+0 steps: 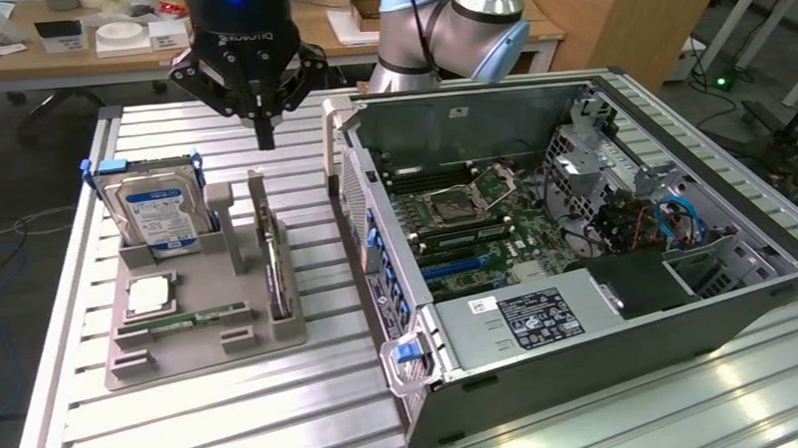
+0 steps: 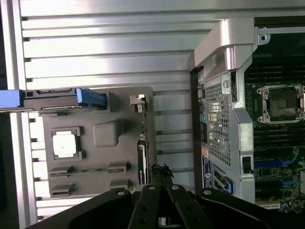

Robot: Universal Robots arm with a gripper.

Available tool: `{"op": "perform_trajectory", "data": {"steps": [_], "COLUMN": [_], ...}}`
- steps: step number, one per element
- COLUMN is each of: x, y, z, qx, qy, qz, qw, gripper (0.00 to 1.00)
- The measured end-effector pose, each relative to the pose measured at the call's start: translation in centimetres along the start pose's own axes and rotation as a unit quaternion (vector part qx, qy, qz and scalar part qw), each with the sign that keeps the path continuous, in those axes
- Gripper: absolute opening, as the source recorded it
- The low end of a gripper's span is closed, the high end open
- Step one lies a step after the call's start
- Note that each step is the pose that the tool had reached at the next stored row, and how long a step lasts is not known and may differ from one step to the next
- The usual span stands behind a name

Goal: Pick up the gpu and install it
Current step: 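Reach for the gpu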

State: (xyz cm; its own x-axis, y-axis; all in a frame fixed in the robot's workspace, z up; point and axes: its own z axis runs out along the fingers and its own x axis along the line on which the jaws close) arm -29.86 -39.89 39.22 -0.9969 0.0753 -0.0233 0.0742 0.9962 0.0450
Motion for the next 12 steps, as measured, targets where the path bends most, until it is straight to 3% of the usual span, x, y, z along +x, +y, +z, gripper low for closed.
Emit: {"op": "perform_trajectory", "data": {"steps": [12], "x": [2.3], "y": [-0.18], "z": [-0.04], "qx": [0.0000], "qy": [0.0000], "qz": [0.000], "qw": [1.0000], "gripper": [0.11]}}
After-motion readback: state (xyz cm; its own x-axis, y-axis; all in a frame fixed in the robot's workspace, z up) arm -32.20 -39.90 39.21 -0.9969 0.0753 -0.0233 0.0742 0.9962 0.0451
